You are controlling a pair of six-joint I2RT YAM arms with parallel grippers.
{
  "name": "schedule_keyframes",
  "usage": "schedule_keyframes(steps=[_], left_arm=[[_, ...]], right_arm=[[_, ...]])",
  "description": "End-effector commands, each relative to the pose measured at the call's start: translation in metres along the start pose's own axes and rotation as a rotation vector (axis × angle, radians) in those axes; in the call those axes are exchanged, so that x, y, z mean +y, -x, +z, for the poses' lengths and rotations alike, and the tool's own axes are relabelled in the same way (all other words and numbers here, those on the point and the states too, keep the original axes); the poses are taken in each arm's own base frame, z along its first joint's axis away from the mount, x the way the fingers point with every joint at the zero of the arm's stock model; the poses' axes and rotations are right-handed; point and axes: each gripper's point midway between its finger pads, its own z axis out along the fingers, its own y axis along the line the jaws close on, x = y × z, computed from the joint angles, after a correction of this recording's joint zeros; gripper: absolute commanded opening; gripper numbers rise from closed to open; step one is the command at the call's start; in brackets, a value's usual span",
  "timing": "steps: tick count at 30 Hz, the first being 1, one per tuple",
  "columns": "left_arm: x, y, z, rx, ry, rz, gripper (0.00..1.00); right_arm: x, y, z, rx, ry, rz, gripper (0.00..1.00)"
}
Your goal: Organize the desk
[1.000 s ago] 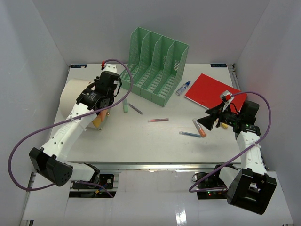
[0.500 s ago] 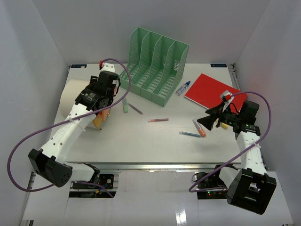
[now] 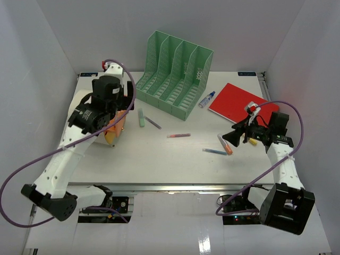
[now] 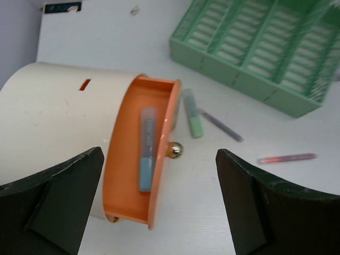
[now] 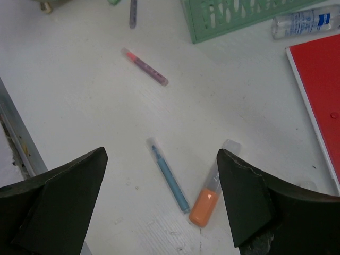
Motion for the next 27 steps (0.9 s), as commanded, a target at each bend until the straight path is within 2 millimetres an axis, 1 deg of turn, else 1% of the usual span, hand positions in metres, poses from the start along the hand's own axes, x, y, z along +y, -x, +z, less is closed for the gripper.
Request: schedule_keyframes(steps=[1,2,4,5,7,9,11,12,16,20,22,23,26,27], left_arm=[[-0.015,0.054,-0.072,-0.232,-0.283,-0.156,0.98],[-0.021,0.054,-0.078,-0.240,-0.328,-0.171,0.98],[-0.039,0.052,-0.093,-0.249,-0.458,-0.211,0.98],[-0.046,0.048,-0.099,-0.246,-0.510,-0.232,0.98],[-0.058,0.030,-0.104,-0.220,-0.589,-0.255,0.98],[-0.075,0.018,-0.113,-0.192,-0.700,-0.277,0.98],[-0.089,0.004,-0.120,-0.150,-0.790,-0.310,0.98],[-0.094,-0.008,-0.116,-0.118,-0.804,-0.313,0.98],[-0.097,-0.027,-0.118,-0.084,-0.834,-0.331,0.98],[-0.094,-0.038,-0.121,-0.082,-0.832,-0.343,0.98],[-0.092,-0.042,-0.122,-0.082,-0.830,-0.347,0.98],[-0.092,-0.043,-0.123,-0.080,-0.830,-0.350,0.98],[-0.091,-0.050,-0.124,-0.075,-0.832,-0.359,0.98],[-0.091,-0.051,-0.124,-0.072,-0.830,-0.362,0.98]], right_arm=[[-0.023,-0.004,0.005,0.155,-0.083,-0.110,0.90],[-0.031,-0.005,0.007,0.192,-0.123,-0.121,0.90],[-0.043,-0.002,0.017,0.261,-0.219,-0.141,0.90],[-0.046,-0.007,0.022,0.303,-0.263,-0.138,0.91],[-0.061,-0.018,0.027,0.389,-0.389,-0.142,0.91],[-0.064,-0.033,0.037,0.447,-0.449,-0.121,0.91],[-0.068,-0.052,0.045,0.513,-0.511,-0.080,0.90],[-0.070,-0.057,0.047,0.527,-0.522,-0.067,0.90],[-0.076,-0.083,0.053,0.599,-0.534,0.005,0.92],[-0.075,-0.096,0.056,0.630,-0.521,0.035,0.99],[-0.076,-0.103,0.056,0.651,-0.523,0.042,1.00],[-0.076,-0.105,0.055,0.657,-0.523,0.044,0.96],[-0.074,-0.114,0.058,0.670,-0.501,0.058,0.88],[-0.073,-0.116,0.059,0.673,-0.494,0.063,0.84]])
